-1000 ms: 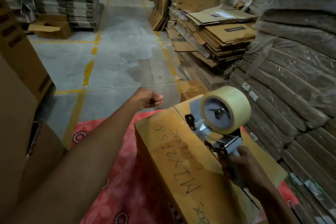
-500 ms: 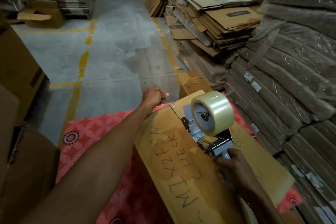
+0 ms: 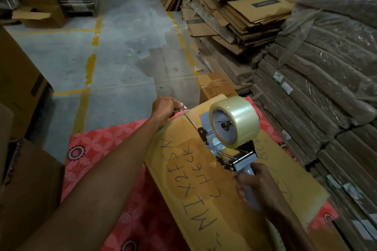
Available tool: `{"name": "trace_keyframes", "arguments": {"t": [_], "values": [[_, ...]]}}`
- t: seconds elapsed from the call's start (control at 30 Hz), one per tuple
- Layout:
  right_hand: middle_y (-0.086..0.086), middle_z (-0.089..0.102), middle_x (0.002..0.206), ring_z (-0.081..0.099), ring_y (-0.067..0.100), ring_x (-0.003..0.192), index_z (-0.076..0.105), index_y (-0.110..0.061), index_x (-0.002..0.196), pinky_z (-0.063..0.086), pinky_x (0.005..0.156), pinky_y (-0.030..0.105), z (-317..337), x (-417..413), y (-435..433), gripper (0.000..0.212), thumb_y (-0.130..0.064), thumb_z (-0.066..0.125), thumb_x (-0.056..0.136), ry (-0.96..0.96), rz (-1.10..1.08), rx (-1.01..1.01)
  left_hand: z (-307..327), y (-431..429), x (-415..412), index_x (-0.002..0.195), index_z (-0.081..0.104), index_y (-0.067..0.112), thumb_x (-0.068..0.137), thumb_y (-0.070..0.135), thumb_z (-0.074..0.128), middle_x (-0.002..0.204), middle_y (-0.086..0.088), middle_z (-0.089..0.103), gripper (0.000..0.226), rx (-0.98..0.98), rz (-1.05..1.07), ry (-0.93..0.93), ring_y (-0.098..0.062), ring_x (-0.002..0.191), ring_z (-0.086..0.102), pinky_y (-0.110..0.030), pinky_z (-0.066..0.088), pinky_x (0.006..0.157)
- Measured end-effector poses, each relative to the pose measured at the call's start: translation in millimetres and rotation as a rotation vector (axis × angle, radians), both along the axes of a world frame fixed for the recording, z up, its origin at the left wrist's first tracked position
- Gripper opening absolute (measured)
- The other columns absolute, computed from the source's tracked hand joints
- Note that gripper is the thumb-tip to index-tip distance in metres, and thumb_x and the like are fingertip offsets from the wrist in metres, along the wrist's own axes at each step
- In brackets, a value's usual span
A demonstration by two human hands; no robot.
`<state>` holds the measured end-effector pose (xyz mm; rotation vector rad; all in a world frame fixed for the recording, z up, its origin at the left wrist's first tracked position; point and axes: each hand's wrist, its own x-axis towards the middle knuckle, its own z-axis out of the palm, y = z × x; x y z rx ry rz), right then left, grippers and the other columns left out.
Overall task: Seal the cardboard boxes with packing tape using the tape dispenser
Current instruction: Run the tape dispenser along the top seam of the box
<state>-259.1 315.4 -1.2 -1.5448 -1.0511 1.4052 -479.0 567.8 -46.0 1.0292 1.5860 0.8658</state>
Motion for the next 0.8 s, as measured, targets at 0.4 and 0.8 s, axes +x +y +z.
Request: {"name": "trace_keyframes", "arguments": {"t": [0.4,0.8], "values": [[0.008,0.054,0.053,0.048,0.02,0.046,0.06,-0.004,0.07,0.039,0.046,0.03,2,-6,5,0.015,-0.004,0.063,0.085,-0.237,0.012,-0.058,5,-1,5,0.092,0.071,0.016,0.076,0.052,0.081,0.099,-0.007,0.07,0.04,0.007,-0.29,0.706,-0.028,0.092,0.065,-0.032,0.053,0.074],[0.008,0.055,0.053,0.047,0.02,0.041,0.058,-0.006,0.064,0.037,0.043,0.027,19,2,17,0.02,-0.007,0.06,0.084,-0.263,0.083,-0.092,9,-50,44,0.137,0.047,0.018,0.093,0.034,0.058,0.135,-0.014,0.059,0.048,0.111,-0.592,1.074,-0.04,0.12,0.057,-0.053,0.047,0.1]]}}
